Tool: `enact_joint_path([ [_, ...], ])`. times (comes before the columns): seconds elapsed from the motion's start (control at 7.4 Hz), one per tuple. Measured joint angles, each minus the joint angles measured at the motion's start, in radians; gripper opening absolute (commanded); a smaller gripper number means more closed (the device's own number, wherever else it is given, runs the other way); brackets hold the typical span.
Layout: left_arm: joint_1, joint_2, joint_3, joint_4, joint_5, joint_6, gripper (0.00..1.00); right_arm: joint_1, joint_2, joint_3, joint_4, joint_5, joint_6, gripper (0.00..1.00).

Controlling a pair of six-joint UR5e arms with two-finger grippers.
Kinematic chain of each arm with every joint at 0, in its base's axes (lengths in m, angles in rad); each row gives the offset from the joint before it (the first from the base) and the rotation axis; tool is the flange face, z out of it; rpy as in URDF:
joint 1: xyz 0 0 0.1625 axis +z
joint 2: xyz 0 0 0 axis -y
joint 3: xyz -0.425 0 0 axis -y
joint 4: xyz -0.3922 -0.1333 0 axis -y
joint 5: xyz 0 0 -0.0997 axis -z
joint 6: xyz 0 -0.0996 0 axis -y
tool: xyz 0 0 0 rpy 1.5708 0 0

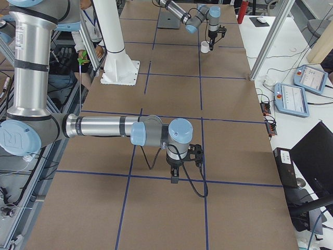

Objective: Place cup on laptop
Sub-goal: 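Lift the white cup with the left gripper and carry it toward the laptop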

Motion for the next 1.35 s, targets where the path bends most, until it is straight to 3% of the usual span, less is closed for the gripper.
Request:
enact_joint_path([
  [0.27, -0.055, 0.079, -0.166, 0.063, -0.004, 0.031, 0.0, 0.0, 0.0, 0.0, 0.0, 0.0, 0.0, 1.0],
  [0.81, -0.109, 0.519, -0.599, 0.119, -0.011, 0.182, 0.0, 0.0, 0.0, 0.0, 0.0, 0.0, 0.0, 1.0],
  [1.08, -0.194, 0.753, -0.677, 0.105, -0.075, 0.337, 0.0, 0.0, 0.0, 0.0, 0.0, -0.001, 0.0, 1.0],
  [1.35, -0.267, 0.945, -0.68, 0.012, -0.152, 0.341, 0.0, 0.0, 0.0, 0.0, 0.0, 0.0, 0.0, 1.0],
])
